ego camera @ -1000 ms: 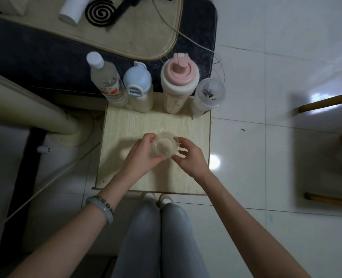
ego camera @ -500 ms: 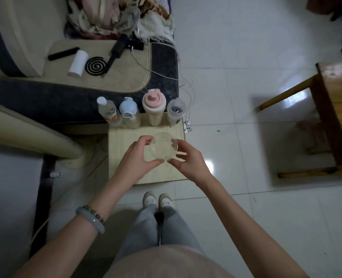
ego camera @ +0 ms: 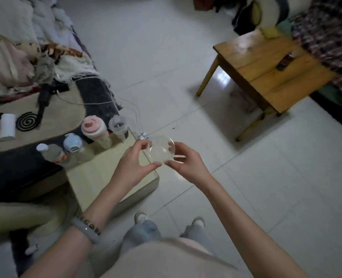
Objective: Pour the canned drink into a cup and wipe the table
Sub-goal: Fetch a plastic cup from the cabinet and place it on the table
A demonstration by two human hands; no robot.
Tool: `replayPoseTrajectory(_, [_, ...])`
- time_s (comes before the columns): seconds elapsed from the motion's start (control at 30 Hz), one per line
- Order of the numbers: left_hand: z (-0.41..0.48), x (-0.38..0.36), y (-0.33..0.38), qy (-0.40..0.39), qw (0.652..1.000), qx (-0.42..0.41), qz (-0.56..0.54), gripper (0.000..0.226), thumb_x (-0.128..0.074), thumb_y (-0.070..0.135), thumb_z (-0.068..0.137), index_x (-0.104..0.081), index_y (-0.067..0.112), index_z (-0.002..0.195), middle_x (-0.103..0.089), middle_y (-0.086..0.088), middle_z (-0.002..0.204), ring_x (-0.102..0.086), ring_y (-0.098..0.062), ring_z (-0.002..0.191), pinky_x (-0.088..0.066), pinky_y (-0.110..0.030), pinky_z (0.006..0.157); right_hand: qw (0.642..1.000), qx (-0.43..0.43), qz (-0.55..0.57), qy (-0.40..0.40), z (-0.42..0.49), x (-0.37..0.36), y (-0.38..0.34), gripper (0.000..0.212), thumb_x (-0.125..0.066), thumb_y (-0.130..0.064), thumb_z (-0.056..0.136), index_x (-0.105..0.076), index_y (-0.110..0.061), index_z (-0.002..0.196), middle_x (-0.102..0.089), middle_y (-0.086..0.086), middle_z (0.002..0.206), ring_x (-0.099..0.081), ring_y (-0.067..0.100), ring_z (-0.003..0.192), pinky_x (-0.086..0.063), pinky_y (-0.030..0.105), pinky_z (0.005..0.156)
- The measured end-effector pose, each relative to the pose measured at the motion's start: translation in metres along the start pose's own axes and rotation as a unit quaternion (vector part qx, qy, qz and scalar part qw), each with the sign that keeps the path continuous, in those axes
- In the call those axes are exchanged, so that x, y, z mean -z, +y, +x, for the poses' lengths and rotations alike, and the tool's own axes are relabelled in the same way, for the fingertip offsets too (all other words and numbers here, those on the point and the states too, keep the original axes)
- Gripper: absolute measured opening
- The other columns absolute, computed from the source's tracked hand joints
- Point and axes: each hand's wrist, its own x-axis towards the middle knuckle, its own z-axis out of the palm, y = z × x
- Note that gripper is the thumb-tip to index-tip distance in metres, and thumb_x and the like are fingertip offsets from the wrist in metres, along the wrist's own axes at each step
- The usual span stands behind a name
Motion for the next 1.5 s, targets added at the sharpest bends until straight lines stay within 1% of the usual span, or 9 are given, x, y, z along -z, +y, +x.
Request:
replayPoseTrajectory(0.13, [0.008,-0.044,0.042,-0.049,0.997,-0.066,0.010,0.052,-0.080,0.032,0.069,-0.050,0.033,0.111,-0.055,0.022,0.110,-0.050,-0.004,0.106,-0.040,-0.024,0.088,0.997,-0.017,0.017,0.066,-0.031,0.054,0.018,0.045,-0.072,-0.013,0.078,-0.058,-0.022,0.121,-0.065,-0.011,0.106,-0.060,0.003,0.103,-0.050,0.031,0.094])
replayPoseTrajectory(0.23, [0.009,-0.087,0.074,-0.086,0.992,-0.096,0.011,0.052,-0.080,0.035,0.068,-0.051,0.032,0.111,-0.056,0.023,0.112,-0.050,-0.005,0.110,-0.041,-0.028,0.093,0.993,-0.027,0.023,0.109,-0.057,0.097,0.037,0.046,-0.072,-0.015,0.079,-0.057,-0.023,0.121,-0.063,-0.015,0.104,-0.060,0.004,0.104,-0.050,0.032,0.094])
replayPoseTrajectory(0.4, [0.002,-0.169,0.128,-0.129,0.983,-0.133,0.009,0.059,-0.069,0.058,0.060,-0.049,0.033,0.110,-0.057,0.022,0.113,-0.051,-0.006,0.112,-0.042,-0.030,0.095,0.986,-0.039,0.026,0.159,-0.102,0.175,0.073,0.047,-0.071,-0.014,0.079,-0.057,-0.020,0.124,-0.060,-0.017,0.101,-0.059,0.004,0.102,-0.050,0.028,0.093])
replayPoseTrajectory(0.67, [-0.018,-0.294,0.205,-0.169,0.971,-0.168,-0.004,0.049,-0.080,0.036,0.070,-0.050,0.033,0.108,-0.058,0.021,0.110,-0.052,-0.004,0.109,-0.041,-0.024,0.092,0.976,-0.059,0.021,0.211,-0.169,0.294,0.131,0.046,-0.073,-0.015,0.079,-0.058,-0.021,0.122,-0.060,-0.020,0.098,-0.059,-0.002,0.098,-0.051,0.024,0.090])
replayPoseTrajectory(0.77, [-0.021,-0.340,0.235,-0.190,0.964,-0.186,-0.004,0.048,-0.079,0.038,0.071,-0.048,0.038,0.107,-0.057,0.025,0.109,-0.051,0.000,0.108,-0.040,-0.022,0.091,0.971,-0.063,0.018,0.232,-0.189,0.339,0.151,0.042,-0.074,-0.015,0.078,-0.058,-0.027,0.115,-0.061,-0.020,0.095,-0.060,-0.002,0.094,-0.051,0.023,0.089])
replayPoseTrajectory(0.9, [-0.014,-0.388,0.267,-0.224,0.954,-0.200,0.002,0.049,-0.078,0.041,0.071,-0.050,0.034,0.110,-0.059,0.018,0.112,-0.052,-0.002,0.108,-0.042,-0.025,0.091,0.958,-0.075,0.027,0.275,-0.208,0.383,0.173,0.039,-0.074,-0.015,0.078,-0.057,-0.031,0.109,-0.061,-0.022,0.091,-0.059,-0.007,0.090,-0.051,0.023,0.088])
replayPoseTrajectory(1.17, [0.027,-0.477,0.325,-0.291,0.923,-0.250,0.025,0.053,-0.078,0.041,0.071,-0.052,0.027,0.115,-0.061,0.014,0.113,-0.055,-0.005,0.106,-0.044,-0.027,0.092,0.932,-0.109,0.051,0.343,-0.207,0.465,0.212,0.049,-0.076,-0.018,0.077,-0.058,-0.018,0.122,-0.062,-0.010,0.100,-0.061,0.007,0.098,-0.051,0.027,0.091])
replayPoseTrajectory(1.4, [0.097,-0.561,0.384,-0.332,0.905,-0.267,0.010,0.052,-0.079,0.036,0.071,-0.053,0.025,0.115,-0.060,0.015,0.113,-0.054,-0.003,0.105,-0.043,-0.022,0.088,0.914,-0.134,0.052,0.379,-0.172,0.563,0.240,0.048,-0.075,-0.016,0.077,-0.057,-0.017,0.122,-0.061,-0.010,0.099,-0.061,0.008,0.099,-0.051,0.027,0.090])
replayPoseTrajectory(1.5, [0.131,-0.589,0.412,-0.340,0.901,-0.269,-0.001,0.050,-0.079,0.033,0.072,-0.053,0.026,0.113,-0.060,0.016,0.111,-0.054,0.001,0.104,-0.041,-0.015,0.085,0.909,-0.140,0.051,0.390,-0.149,0.608,0.243,0.047,-0.075,-0.015,0.077,-0.058,-0.017,0.121,-0.060,-0.018,0.094,-0.060,0.002,0.094,-0.051,0.025,0.088])
